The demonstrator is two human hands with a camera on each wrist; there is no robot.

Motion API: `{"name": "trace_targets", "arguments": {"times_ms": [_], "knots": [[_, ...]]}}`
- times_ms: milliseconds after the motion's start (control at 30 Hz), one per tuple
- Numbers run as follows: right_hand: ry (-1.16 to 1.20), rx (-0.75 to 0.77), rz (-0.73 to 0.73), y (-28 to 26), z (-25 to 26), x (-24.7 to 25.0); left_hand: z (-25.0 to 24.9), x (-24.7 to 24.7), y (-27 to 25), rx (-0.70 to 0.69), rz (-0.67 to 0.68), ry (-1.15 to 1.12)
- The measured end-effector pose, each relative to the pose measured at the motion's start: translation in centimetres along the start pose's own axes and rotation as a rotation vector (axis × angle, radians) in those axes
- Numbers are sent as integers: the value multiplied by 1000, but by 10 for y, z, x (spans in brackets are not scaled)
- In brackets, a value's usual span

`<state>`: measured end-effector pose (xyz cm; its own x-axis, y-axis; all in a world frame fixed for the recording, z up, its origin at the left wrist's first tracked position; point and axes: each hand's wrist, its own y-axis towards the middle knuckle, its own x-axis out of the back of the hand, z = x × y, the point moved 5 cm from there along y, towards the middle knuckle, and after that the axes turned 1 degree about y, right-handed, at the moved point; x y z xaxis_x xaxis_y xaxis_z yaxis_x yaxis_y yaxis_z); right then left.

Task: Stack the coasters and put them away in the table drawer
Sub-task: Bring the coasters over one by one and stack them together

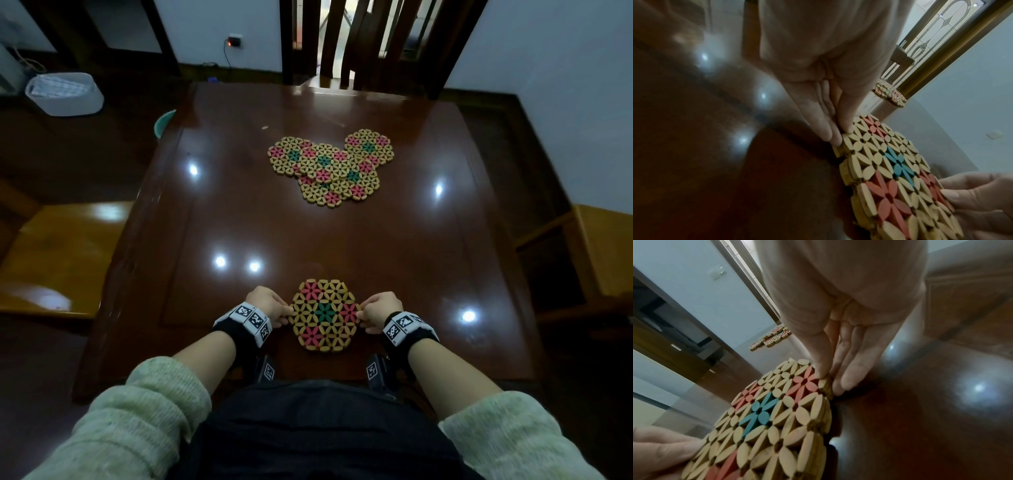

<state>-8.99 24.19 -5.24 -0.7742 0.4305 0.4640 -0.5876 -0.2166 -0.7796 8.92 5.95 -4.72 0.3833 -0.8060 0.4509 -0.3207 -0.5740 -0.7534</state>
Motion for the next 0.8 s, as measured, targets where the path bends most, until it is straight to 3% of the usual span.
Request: {"name": "trace_targets", "arguments": {"times_ms": [300,800], "knots": [[-33,-33,58,3,6,3,1,0,5,27,47,-3],[-16,-2,27,2,5,2,8,0,3,-16,41,-32]]}}
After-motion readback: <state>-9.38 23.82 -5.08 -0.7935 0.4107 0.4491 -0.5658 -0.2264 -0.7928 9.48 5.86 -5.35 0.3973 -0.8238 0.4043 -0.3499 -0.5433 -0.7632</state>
